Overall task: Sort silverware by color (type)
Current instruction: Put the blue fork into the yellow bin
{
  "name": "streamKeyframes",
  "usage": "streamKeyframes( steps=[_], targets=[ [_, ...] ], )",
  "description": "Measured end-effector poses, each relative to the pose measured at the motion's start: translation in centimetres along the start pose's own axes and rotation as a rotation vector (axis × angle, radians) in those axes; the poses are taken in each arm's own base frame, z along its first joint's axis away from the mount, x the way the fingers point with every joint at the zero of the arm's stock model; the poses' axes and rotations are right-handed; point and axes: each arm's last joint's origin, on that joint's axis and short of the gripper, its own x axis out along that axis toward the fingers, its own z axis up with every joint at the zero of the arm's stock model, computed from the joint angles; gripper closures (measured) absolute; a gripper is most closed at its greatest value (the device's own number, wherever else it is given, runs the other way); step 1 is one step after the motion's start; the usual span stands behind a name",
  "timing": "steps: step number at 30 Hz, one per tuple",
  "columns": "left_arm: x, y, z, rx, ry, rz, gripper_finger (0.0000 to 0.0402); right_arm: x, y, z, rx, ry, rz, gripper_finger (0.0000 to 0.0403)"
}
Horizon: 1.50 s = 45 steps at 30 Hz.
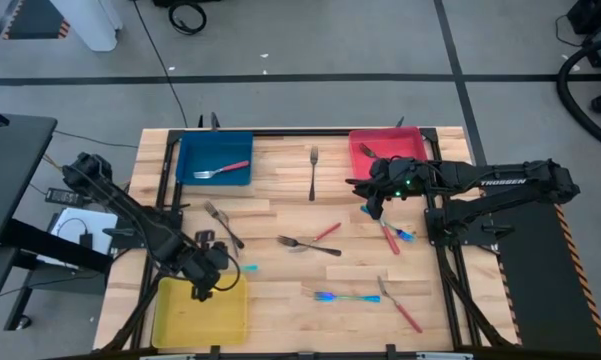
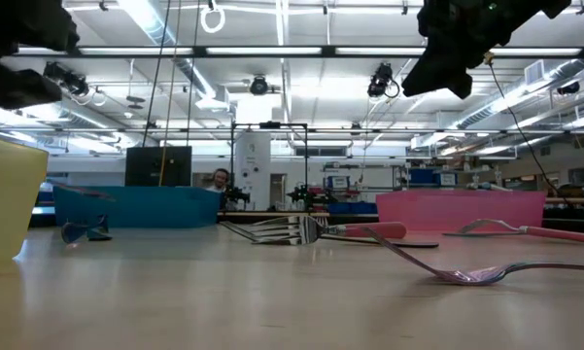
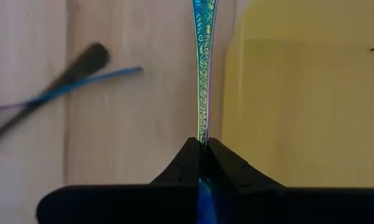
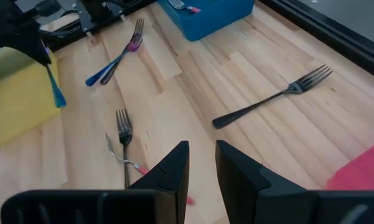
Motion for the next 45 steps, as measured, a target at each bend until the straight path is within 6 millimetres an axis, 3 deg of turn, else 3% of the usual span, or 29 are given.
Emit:
streamKeyframes(
  steps=[5,12,17,24,31,45],
  targets=[
    [-0.3,-0.2,0.2,-0.034,-0.009,-0.015,0.0385,0.0,-0.1,0.0,-0.035,-0.008,-0.020,0.0315],
    [-3.2,-1.5,1.0,-0.123,-0.025,-0.018,0.0386,0.0,-0.3,0.1,-0.041,-0.038,-0.097,0.0315],
    [-5.4,-4.1,-0.2,-0.189,-0.065,-0.090,0.0387,0.0,-0.3,0.1,-0.063,-0.037,-0.100,0.0315],
    [-7.1,-6.8,-3.8,-0.302,-0.062,-0.169,0.0387,0.0,-0.3,0.1,-0.055,-0.038,-0.099,0.0315],
    [-4.2,-6.4,-7.3,-0.389,-0.013,-0.118,0.0387,0.0,-0.3,0.1,-0.053,-0.038,-0.099,0.0315],
    [-0.1,-5.2,-8.0,-0.406,-0.038,-0.171,0.0385,0.0,-0.7,0.3,-0.066,-0.043,-0.127,0.0315]
  ],
)
